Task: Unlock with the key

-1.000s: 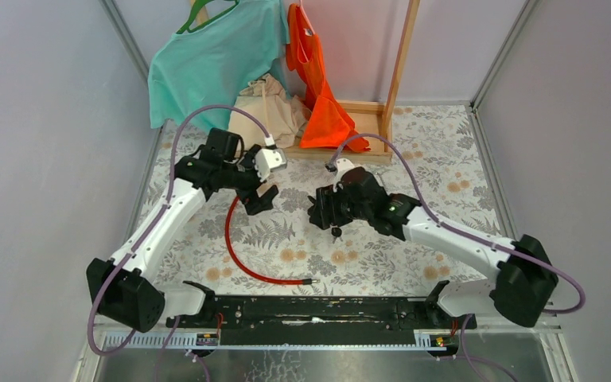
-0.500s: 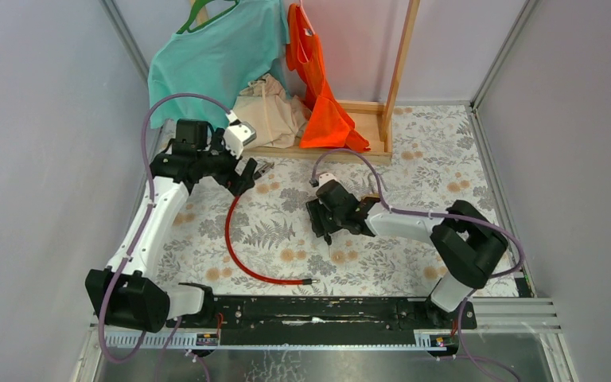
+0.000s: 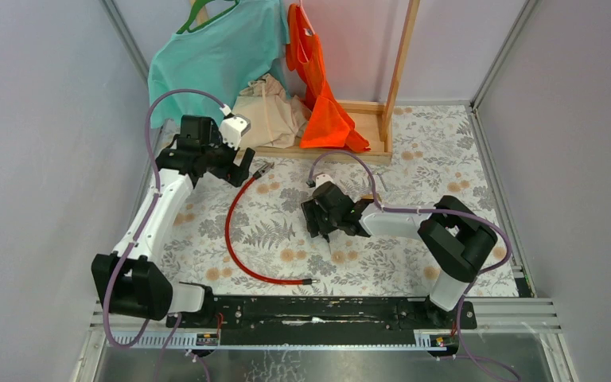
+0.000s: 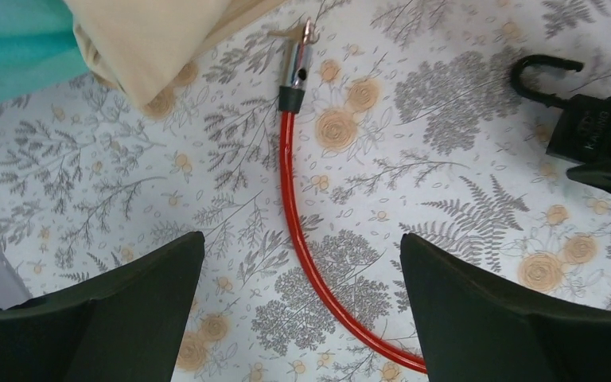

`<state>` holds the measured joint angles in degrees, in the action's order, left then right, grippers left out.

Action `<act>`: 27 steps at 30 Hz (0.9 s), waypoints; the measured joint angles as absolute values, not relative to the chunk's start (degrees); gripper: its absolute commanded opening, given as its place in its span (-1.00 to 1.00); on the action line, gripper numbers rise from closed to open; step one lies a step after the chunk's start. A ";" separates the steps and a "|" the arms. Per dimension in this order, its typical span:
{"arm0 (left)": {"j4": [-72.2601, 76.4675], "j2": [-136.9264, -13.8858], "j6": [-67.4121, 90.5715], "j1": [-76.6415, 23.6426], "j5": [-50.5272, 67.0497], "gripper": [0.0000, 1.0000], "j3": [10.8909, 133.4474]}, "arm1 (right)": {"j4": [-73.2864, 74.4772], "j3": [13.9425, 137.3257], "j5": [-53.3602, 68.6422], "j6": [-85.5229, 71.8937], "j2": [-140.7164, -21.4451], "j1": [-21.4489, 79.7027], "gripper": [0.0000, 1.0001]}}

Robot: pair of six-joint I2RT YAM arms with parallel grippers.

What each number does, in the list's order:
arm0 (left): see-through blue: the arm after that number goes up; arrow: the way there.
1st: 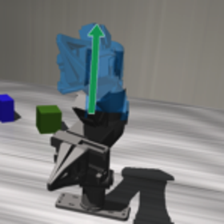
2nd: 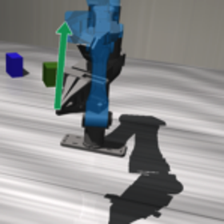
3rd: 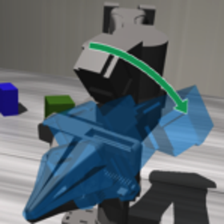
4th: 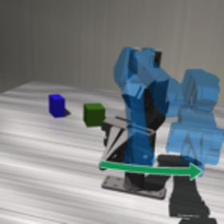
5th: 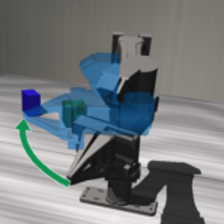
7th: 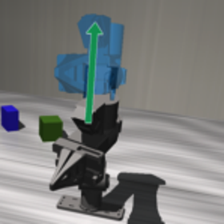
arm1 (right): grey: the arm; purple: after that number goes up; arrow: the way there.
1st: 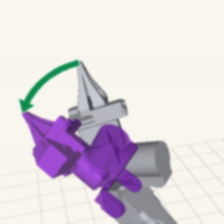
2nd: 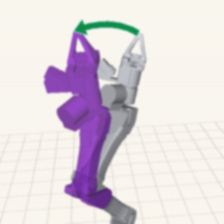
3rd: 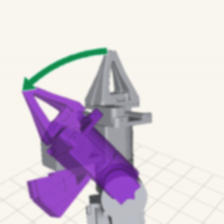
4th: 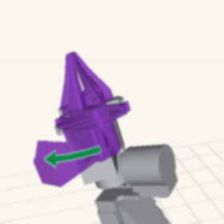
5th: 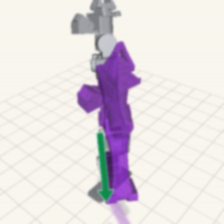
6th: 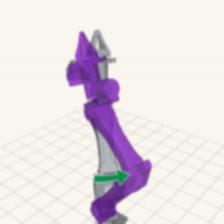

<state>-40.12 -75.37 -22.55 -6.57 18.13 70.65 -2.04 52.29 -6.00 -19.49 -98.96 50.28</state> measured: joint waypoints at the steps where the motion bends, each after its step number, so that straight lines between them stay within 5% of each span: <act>1: -40.10 -76.09 -22.26 -6.52 16.97 1.00 70.74 | -2.04 52.29 -6.02 -19.59 -98.91 50.26 0.58; 10: -36.93 -76.97 -21.28 -6.33 10.39 1.00 69.78 | -1.56 52.73 -6.17 -19.70 -93.60 49.67 0.99; 22: -8.69 -72.58 -22.31 -6.31 -16.45 1.00 49.30 | 2.63 51.92 -10.15 -19.42 -77.62 42.46 0.98; 27: 16.64 -78.94 -33.58 -6.31 -34.41 1.00 41.12 | 4.93 50.68 -13.13 -19.75 -73.10 37.80 0.98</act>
